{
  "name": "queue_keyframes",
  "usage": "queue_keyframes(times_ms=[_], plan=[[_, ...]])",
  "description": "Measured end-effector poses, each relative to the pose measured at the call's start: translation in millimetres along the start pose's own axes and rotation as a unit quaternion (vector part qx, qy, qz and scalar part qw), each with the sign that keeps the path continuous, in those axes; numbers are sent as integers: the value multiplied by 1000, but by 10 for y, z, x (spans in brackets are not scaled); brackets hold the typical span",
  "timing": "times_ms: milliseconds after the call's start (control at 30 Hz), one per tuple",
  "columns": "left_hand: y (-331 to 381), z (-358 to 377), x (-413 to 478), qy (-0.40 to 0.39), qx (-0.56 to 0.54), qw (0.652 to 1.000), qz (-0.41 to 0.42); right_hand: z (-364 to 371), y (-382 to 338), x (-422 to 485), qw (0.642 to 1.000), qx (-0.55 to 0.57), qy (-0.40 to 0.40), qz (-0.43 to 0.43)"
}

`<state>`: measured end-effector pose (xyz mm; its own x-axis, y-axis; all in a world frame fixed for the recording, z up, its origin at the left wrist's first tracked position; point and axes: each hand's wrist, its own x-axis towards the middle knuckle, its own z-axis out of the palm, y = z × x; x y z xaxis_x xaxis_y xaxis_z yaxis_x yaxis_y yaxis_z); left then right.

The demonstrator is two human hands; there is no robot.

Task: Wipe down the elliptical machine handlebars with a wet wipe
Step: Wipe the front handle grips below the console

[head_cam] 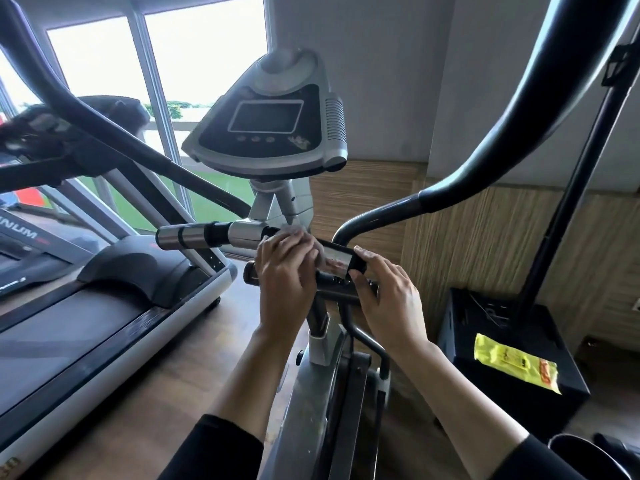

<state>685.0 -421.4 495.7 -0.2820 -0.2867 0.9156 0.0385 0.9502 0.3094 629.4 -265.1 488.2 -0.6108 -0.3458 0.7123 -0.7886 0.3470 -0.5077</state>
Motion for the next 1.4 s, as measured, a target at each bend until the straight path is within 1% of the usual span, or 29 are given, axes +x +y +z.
queue_keyframes(times_ms=[67,167,200,333,433,467,567,600,700,833,967,1033,1133,1267,1400], plan=[[-49,-8,-35,7,-8,1000,18,7,-1,2,1000,-6,0,3],[-127,-35,-18,49,-10,998,-37,22,-13,-2,1000,-9,2,5],[-86,-33,-25,52,-20,997,-52,29,-18,-3,1000,-11,1,6],[72,-14,-144,38,-49,997,-54,43,-11,-8,1000,-20,4,13],[-35,-23,-133,86,-42,988,-124,46,-13,2,1000,-24,6,10],[-35,-18,-137,92,-41,986,-135,50,-13,1,1000,-24,7,11],[90,6,-211,76,-53,990,-105,50,-11,-16,1000,-22,11,8],[99,12,-220,84,-62,989,-108,49,-16,-15,1000,-22,11,7],[47,15,-188,128,-85,973,-172,45,-36,-12,1000,-26,8,7],[132,15,-211,121,-98,972,-176,40,-52,-10,1000,-25,11,8],[60,3,-178,155,-110,953,-238,32,-58,-13,1000,-27,8,8],[107,6,-191,159,-120,950,-239,26,-58,-17,1000,-28,6,9],[229,11,-214,156,-175,943,-237,26,-59,-13,1000,-27,5,9],[240,63,-178,187,-208,911,-304,21,-61,-5,1000,-29,-2,11],[360,60,-227,168,-207,919,-291,5,-66,-8,999,-32,-7,9]])
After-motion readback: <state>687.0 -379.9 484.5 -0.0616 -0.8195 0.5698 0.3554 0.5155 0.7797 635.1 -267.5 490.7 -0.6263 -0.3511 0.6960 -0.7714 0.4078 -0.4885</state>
